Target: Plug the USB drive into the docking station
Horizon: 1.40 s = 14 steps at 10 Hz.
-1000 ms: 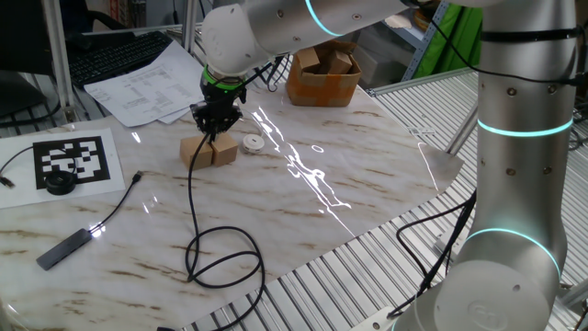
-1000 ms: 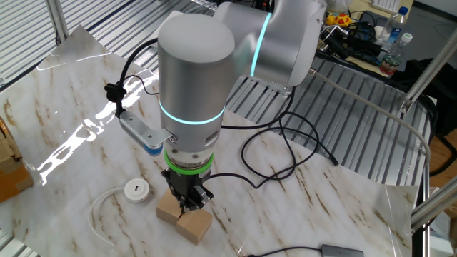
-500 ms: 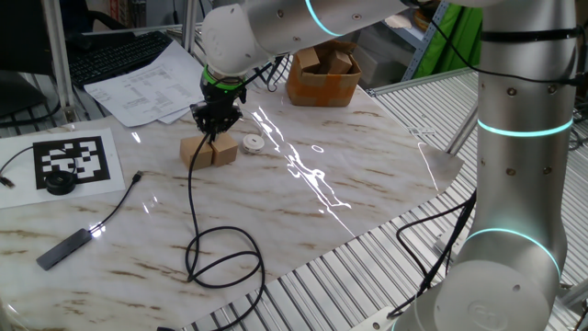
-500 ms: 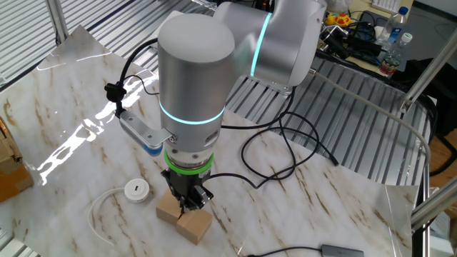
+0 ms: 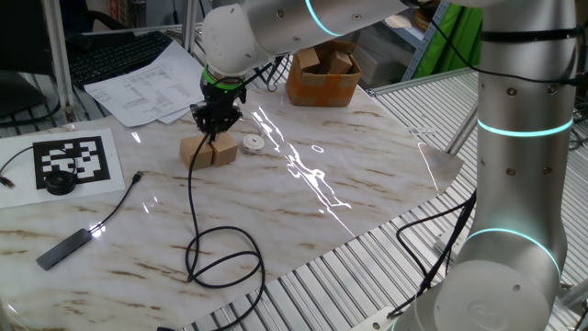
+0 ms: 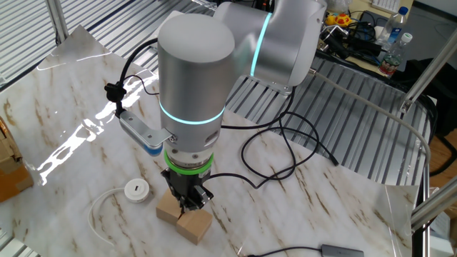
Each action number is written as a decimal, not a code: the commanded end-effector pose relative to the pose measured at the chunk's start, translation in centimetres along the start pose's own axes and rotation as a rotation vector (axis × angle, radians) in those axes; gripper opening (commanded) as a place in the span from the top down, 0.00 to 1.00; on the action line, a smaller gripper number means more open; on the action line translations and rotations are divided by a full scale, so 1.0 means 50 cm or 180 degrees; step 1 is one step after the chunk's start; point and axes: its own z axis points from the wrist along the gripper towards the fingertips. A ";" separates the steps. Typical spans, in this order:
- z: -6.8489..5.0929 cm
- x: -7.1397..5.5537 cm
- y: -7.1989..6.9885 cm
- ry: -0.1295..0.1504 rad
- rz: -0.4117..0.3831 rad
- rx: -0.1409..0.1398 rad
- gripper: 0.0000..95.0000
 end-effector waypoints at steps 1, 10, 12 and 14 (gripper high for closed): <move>0.002 0.000 0.000 0.0002 0.0000 -0.0002 1.00; -0.065 -0.021 -0.022 0.0214 0.0013 0.0007 1.00; -0.066 -0.020 -0.024 0.0260 0.0039 0.0023 1.00; -0.069 -0.020 -0.025 0.0293 0.0054 0.0040 1.00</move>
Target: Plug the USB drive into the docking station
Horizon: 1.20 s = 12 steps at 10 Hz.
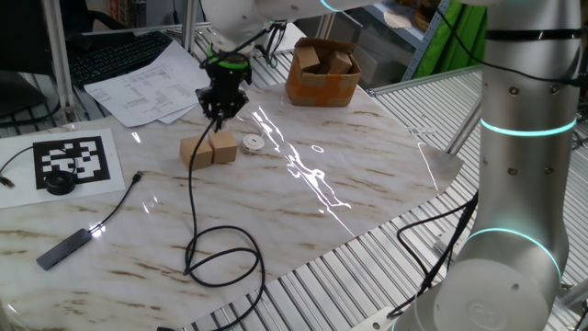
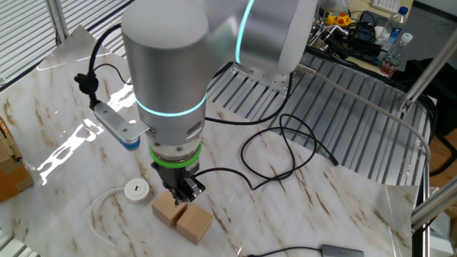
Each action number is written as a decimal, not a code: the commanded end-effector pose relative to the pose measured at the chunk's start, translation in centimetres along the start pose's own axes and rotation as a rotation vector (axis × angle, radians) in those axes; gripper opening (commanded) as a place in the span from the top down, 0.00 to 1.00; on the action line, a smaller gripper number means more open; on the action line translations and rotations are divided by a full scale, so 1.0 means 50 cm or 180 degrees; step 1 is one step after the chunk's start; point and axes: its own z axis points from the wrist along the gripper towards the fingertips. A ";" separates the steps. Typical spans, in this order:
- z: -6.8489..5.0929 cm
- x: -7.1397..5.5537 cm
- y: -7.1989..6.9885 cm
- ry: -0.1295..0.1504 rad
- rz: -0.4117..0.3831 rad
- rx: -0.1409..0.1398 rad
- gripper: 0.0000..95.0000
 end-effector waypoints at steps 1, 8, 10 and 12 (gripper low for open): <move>-0.004 -0.005 -0.002 0.0112 0.0027 0.0029 1.00; -0.019 -0.040 -0.069 0.0374 0.0099 0.0121 1.00; -0.025 -0.044 -0.088 0.0395 0.0094 0.0119 1.00; -0.030 -0.043 -0.096 0.0388 0.0088 0.0144 1.00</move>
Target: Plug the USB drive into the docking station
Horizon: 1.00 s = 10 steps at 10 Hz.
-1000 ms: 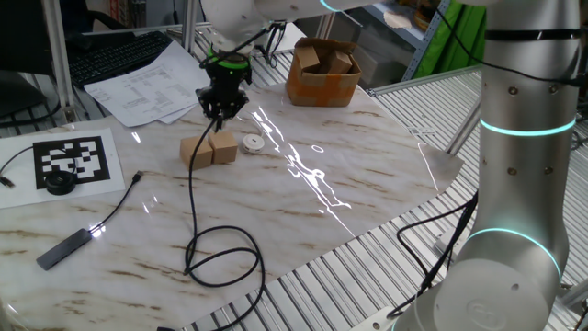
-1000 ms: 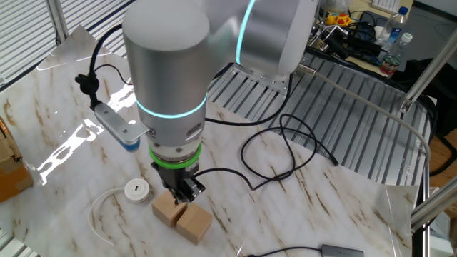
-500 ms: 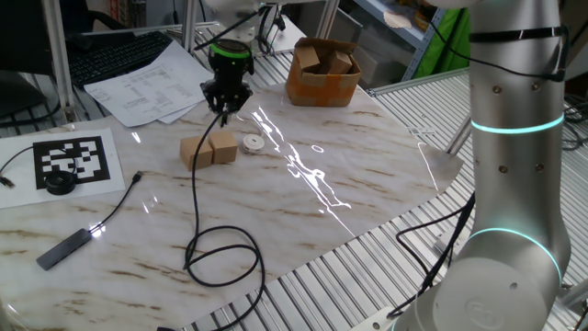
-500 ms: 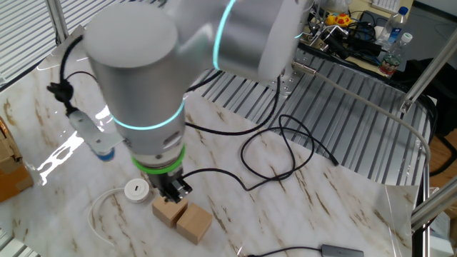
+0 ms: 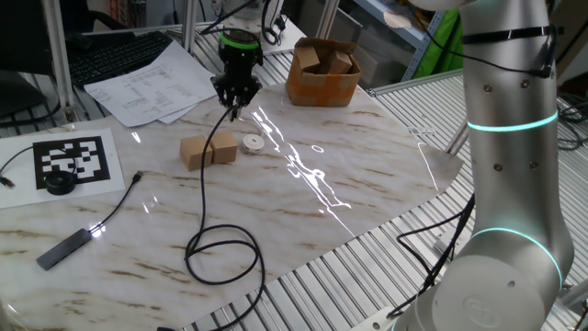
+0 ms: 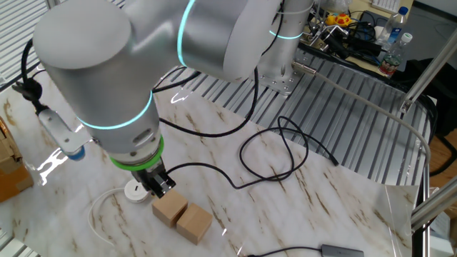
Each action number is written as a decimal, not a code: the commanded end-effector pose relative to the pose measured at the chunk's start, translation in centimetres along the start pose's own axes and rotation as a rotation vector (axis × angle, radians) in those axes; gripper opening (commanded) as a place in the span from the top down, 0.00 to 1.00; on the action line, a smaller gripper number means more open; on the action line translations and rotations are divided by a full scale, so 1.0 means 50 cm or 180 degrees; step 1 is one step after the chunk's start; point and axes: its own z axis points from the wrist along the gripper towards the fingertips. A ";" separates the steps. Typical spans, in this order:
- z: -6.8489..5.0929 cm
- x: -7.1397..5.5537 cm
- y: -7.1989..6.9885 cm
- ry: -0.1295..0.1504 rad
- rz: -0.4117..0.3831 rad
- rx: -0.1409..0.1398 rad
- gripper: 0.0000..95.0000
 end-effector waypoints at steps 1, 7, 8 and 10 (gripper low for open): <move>-0.001 0.007 -0.006 -0.0015 -0.0021 0.0015 1.00; 0.006 -0.024 -0.056 0.0175 -0.0178 0.0069 1.00; 0.008 -0.027 -0.061 0.0210 -0.0186 0.0089 1.00; 0.015 -0.031 -0.067 0.0298 -0.0190 0.0105 1.00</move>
